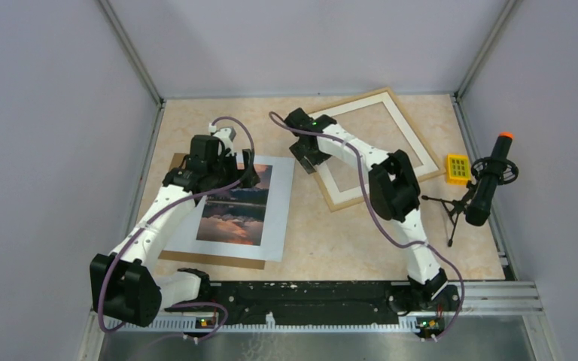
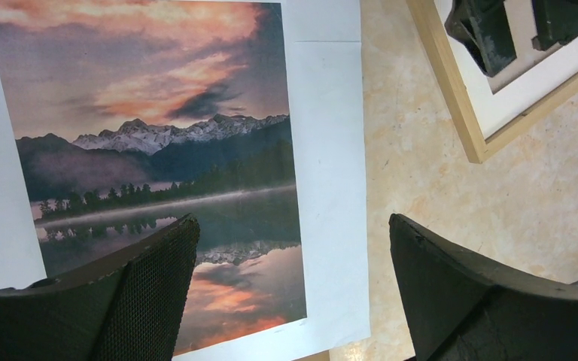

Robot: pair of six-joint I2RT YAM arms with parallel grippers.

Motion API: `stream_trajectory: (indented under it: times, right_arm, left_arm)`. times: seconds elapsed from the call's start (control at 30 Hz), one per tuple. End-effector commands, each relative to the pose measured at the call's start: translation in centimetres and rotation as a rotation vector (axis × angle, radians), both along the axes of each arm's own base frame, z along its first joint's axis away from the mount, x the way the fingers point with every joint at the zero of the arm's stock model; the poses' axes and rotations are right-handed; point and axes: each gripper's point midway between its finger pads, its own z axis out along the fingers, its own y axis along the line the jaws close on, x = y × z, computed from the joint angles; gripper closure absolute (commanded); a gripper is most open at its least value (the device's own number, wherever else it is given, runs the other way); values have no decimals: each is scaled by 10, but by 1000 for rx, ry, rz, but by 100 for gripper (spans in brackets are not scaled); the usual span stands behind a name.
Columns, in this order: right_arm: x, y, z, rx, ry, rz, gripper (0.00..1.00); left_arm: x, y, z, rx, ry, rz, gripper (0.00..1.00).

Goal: Put the photo into the frame
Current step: Place the photo frame item in the photo frame.

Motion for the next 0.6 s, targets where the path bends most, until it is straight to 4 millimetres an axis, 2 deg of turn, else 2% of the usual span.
stream_trajectory:
  times: [0.0, 0.1, 0.17, 0.27, 0.33, 0.43, 0.47, 0.5, 0.57]
  right_arm:
    - [-12, 12, 65, 355, -40, -76, 21]
    - [-13, 13, 67, 533, -47, -123, 20]
    - [-10, 12, 55, 664, -7, -173, 27]
    - [3, 13, 52, 871, 6, -217, 38]
    - [18, 20, 55, 979, 3, -197, 43]
    - [48, 25, 51, 1012, -45, -198, 48]
    - [59, 27, 51, 1040, -71, -208, 53]
    - [67, 26, 50, 1074, -90, -232, 63]
    - [79, 29, 47, 1139, -108, -252, 73]
  left_arm:
    - [6, -10, 17, -49, -49, -27, 2]
    - [6, -20, 17, -96, -36, -64, 2]
    - [4, -33, 16, -155, -19, -113, 2]
    - [1, -52, 17, -248, 8, -182, 2]
    - [0, -62, 16, -308, 32, -212, 2]
    - [4, -75, 14, -376, 69, -235, 2]
    - [6, -78, 13, -392, 78, -238, 2]
    - [9, -81, 11, -408, 87, -240, 2]
    - [13, -85, 4, -427, 123, -237, 2]
